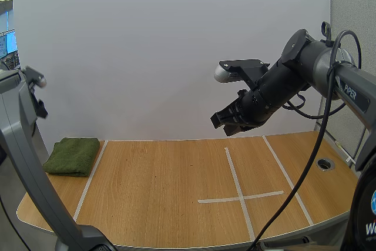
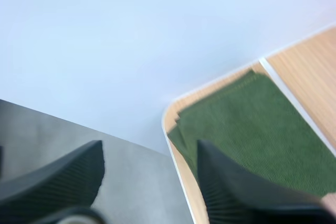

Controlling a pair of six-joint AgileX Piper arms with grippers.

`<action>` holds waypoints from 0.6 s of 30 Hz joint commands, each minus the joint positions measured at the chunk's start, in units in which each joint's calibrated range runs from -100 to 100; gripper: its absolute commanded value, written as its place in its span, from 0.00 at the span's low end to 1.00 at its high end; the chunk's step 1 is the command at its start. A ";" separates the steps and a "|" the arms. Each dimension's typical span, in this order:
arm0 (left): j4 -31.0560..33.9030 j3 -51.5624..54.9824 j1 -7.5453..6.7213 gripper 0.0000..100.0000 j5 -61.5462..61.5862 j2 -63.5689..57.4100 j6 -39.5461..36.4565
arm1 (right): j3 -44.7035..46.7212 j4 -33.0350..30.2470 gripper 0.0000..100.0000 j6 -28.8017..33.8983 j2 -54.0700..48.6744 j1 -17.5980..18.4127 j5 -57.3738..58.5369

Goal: Fold the towel

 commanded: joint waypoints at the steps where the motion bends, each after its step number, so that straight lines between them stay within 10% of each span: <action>1: -6.96 -0.68 1.43 0.41 0.62 -12.62 -3.18 | 0.03 2.39 0.00 0.50 -2.74 -0.19 0.84; 4: -11.19 -0.68 1.43 0.00 0.62 -16.87 -6.43 | 0.03 2.88 0.00 0.50 -4.32 -0.19 -1.61; 11: -21.22 -0.68 1.10 0.00 0.62 -21.14 -12.29 | 0.03 4.12 0.00 4.42 -7.00 -0.19 -18.72; 18: -21.57 3.53 -2.23 0.00 0.62 -26.02 -13.65 | 0.03 5.33 0.00 4.62 -7.15 -0.19 -41.12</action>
